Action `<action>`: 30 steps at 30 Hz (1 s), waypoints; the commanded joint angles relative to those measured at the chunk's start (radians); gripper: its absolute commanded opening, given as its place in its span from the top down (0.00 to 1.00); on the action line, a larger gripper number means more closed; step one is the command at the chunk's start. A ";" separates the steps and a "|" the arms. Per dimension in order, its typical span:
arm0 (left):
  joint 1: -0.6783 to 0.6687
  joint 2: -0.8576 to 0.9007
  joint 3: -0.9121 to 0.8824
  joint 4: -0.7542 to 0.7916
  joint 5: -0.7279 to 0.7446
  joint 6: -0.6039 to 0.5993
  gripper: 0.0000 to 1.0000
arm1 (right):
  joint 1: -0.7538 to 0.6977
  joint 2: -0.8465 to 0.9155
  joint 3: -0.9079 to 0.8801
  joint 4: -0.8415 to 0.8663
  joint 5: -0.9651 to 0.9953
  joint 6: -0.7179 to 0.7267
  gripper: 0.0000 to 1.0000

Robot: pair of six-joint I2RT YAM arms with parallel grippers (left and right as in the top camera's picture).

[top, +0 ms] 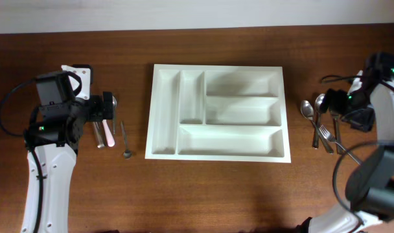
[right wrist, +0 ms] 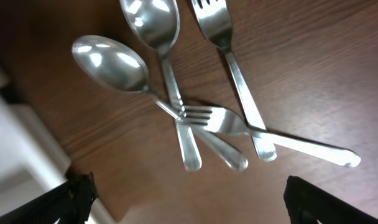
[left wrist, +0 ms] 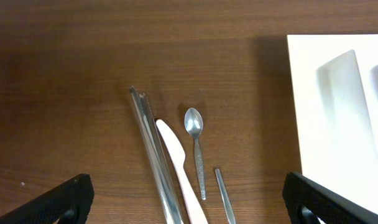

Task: Pack container
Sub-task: 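Lower the right gripper over the forks and spoons on the right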

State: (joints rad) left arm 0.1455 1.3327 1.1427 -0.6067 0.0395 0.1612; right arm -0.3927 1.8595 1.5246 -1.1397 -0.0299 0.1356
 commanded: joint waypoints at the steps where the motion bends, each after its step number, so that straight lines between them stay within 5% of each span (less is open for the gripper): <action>1: 0.004 0.003 0.023 -0.001 -0.010 0.013 0.01 | 0.004 0.093 0.017 0.004 0.028 0.038 0.01; 9: 0.004 0.003 0.023 0.000 -0.010 0.013 0.01 | -0.011 0.115 0.017 -0.031 0.127 0.037 0.00; 16: 0.004 0.003 0.023 -0.001 -0.010 0.013 0.01 | -0.021 0.115 0.017 -0.013 0.139 -0.166 0.04; 30: 0.004 0.003 0.023 -0.001 -0.010 0.013 0.01 | -0.040 0.117 0.017 0.172 0.019 -0.136 0.04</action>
State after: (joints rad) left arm 0.1455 1.3334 1.1427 -0.6071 0.0391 0.1616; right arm -0.4099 1.9797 1.5249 -1.0119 0.0032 -0.0036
